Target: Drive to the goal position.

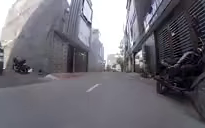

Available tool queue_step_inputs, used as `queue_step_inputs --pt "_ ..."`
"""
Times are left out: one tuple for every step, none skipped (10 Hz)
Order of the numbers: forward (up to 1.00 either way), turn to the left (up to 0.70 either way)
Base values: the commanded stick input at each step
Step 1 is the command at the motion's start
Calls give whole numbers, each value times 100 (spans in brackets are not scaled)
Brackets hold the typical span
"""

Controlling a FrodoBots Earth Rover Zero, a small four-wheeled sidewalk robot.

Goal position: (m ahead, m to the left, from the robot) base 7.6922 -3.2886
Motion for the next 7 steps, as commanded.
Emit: queue_step_inputs --pt "100 -27" --pt "100 -27" --pt "100 -27" --pt "100 -27" --pt "100 0" --pt "100 0" --pt "100 0"
